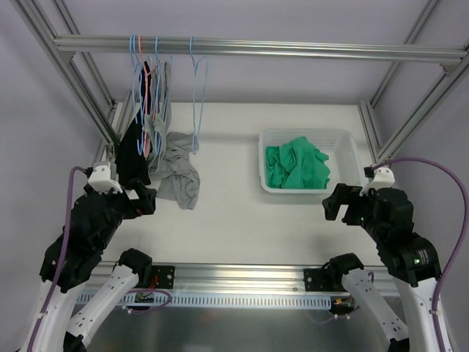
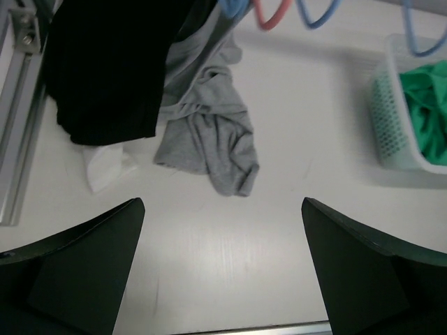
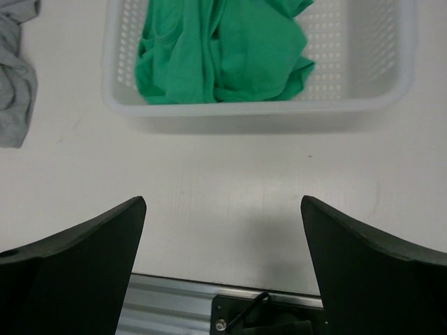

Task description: Remove the tank top from the hanger

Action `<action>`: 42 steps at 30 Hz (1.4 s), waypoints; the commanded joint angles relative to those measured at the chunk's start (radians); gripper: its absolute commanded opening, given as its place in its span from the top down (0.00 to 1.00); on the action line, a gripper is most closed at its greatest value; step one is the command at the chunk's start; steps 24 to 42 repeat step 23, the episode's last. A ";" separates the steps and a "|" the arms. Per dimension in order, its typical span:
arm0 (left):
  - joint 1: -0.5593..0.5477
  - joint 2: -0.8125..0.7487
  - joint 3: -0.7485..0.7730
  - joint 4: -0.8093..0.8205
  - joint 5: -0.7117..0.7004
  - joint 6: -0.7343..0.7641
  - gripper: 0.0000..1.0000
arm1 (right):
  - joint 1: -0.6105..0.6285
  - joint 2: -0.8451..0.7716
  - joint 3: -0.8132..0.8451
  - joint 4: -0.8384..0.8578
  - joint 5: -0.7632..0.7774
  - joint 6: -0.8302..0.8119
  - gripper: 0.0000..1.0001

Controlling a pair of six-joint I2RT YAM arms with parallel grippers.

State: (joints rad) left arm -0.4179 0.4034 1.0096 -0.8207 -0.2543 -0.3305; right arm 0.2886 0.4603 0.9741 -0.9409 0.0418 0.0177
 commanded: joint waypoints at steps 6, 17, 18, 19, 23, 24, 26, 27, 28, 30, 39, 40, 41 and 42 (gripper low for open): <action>0.004 -0.070 -0.144 0.008 -0.201 -0.033 0.01 | 0.003 0.043 0.138 -0.052 0.309 -0.193 0.01; 0.004 -0.090 -0.190 0.035 -0.223 -0.044 0.01 | 0.003 -0.012 0.061 -0.004 0.265 -0.168 0.01; 0.002 -0.094 -0.192 0.035 -0.221 -0.044 0.02 | 0.001 -0.012 0.061 -0.004 0.267 -0.168 0.00; 0.002 -0.094 -0.195 0.037 -0.218 -0.044 0.01 | 0.001 -0.011 0.061 -0.003 0.264 -0.167 0.01; 0.002 -0.080 -0.195 0.038 -0.217 -0.044 0.01 | 0.001 -0.003 0.054 0.001 0.257 -0.163 0.00; 0.002 -0.080 -0.195 0.038 -0.217 -0.044 0.01 | 0.001 -0.003 0.054 0.001 0.257 -0.163 0.00; 0.002 -0.080 -0.195 0.038 -0.217 -0.044 0.01 | 0.001 -0.003 0.054 0.001 0.257 -0.163 0.00; 0.002 -0.080 -0.195 0.038 -0.217 -0.044 0.01 | 0.001 -0.003 0.054 0.001 0.257 -0.163 0.00; 0.002 -0.080 -0.195 0.038 -0.217 -0.044 0.01 | 0.001 -0.003 0.054 0.001 0.257 -0.163 0.00; 0.002 -0.080 -0.195 0.038 -0.217 -0.044 0.01 | 0.001 -0.003 0.054 0.001 0.257 -0.163 0.00; 0.002 -0.080 -0.195 0.038 -0.217 -0.044 0.01 | 0.001 -0.003 0.054 0.001 0.257 -0.163 0.00; 0.002 -0.080 -0.195 0.038 -0.217 -0.044 0.01 | 0.001 -0.003 0.054 0.001 0.257 -0.163 0.00; 0.002 -0.080 -0.195 0.038 -0.217 -0.044 0.01 | 0.001 -0.003 0.054 0.001 0.257 -0.163 0.00; 0.002 -0.080 -0.195 0.038 -0.217 -0.044 0.01 | 0.001 -0.003 0.054 0.001 0.257 -0.163 0.00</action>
